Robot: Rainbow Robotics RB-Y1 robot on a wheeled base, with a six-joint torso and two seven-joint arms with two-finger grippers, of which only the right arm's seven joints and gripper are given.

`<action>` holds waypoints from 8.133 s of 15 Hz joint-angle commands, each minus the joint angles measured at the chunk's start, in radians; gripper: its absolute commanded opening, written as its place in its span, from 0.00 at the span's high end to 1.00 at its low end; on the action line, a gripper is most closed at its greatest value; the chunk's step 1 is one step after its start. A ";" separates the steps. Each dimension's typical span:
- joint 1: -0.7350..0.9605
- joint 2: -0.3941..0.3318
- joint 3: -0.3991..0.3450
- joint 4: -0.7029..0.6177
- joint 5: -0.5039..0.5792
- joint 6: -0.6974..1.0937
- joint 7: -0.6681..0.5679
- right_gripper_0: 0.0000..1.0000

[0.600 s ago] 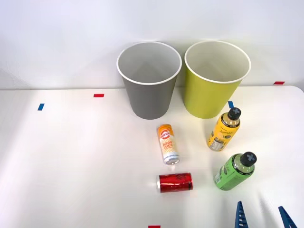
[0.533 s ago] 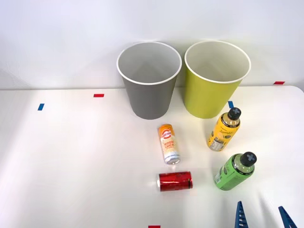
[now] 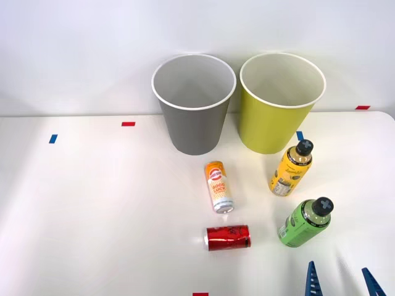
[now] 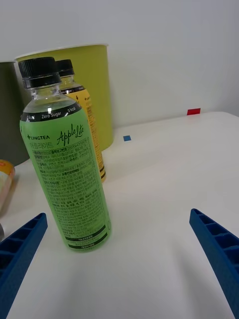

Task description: Put cans in the gray bin, plastic bottles in the light green bin

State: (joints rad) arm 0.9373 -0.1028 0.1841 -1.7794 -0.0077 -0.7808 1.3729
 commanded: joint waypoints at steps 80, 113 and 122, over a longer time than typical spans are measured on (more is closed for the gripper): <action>-0.394 -0.368 0.267 -0.018 -0.546 0.035 0.492 1.00; -1.344 -0.003 -0.253 -0.015 -0.580 0.977 0.456 1.00; -1.394 -0.075 -0.276 0.091 -0.555 0.979 0.465 1.00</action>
State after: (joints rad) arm -0.4571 -0.1767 -0.0956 -1.6896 -0.5659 0.1977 1.8413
